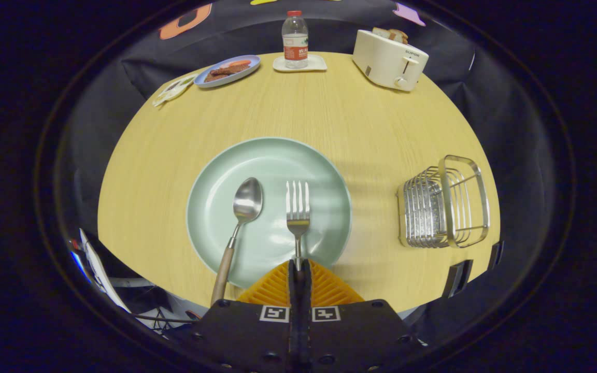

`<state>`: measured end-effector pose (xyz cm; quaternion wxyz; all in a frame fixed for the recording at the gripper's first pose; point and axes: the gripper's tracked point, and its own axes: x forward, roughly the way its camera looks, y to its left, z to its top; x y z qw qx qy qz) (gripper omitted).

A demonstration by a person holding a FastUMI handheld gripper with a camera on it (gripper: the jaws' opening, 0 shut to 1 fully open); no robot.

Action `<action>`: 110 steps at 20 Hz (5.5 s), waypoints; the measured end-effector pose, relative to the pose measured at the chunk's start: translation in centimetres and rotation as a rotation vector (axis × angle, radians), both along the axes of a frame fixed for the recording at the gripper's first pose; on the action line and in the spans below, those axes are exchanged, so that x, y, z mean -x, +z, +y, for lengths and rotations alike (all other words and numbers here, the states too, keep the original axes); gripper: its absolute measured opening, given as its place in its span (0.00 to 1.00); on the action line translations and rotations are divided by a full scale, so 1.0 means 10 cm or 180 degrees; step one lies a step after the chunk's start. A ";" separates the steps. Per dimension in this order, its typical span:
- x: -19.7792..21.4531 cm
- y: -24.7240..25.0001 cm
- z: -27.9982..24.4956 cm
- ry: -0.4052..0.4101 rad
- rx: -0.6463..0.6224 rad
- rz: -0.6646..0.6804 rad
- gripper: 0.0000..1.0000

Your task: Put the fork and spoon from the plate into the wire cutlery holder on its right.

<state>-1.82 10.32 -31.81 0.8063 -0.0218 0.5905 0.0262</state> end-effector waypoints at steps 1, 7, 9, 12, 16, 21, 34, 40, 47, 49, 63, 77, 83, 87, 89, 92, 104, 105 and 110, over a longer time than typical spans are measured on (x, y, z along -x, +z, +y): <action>0.01 0.12 0.00 0.0031 -0.0034 -0.0005 0.01; -0.01 0.89 -0.32 0.0130 -0.0117 -0.0071 0.01; -0.04 1.08 -0.59 0.0129 -0.0036 -0.0066 0.01; -0.06 1.24 -0.93 0.0036 -0.0025 0.0059 0.01; -0.10 1.36 -1.30 -0.0029 -0.0018 0.0316 0.01; -0.05 1.29 -1.58 -0.0143 -0.0065 0.0766 0.01; -0.14 0.85 -1.74 -0.0665 -0.0255 0.1638 0.01; -0.21 0.73 -1.66 -0.0752 -0.0364 0.1712 0.08; -0.37 0.82 -1.59 -0.0689 -0.0410 0.1351 0.27; -0.44 0.90 -1.55 -0.0548 -0.0364 0.1060 0.48; -0.16 1.02 -0.13 -0.0475 -0.0777 -0.0531 0.96; -0.04 -0.19 0.73 -0.0392 -0.0472 -0.0124 0.87; -0.05 -0.45 0.77 -0.0394 -0.0355 0.0047 0.58; -0.02 -0.53 0.79 -0.0393 -0.0324 0.0148 0.28; -0.01 -0.57 0.80 -0.0394 -0.0337 0.0195 0.23; 0.01 -0.58 0.74 -0.0398 -0.0294 0.0233 0.06; 0.04 0.51 0.27 -0.0165 -0.0477 0.0450 0.01; 0.03 0.66 0.18 -0.0152 -0.0474 0.0452 0.00; 0.00 1.17 -0.46 -0.0190 -0.0381 0.0475 0.00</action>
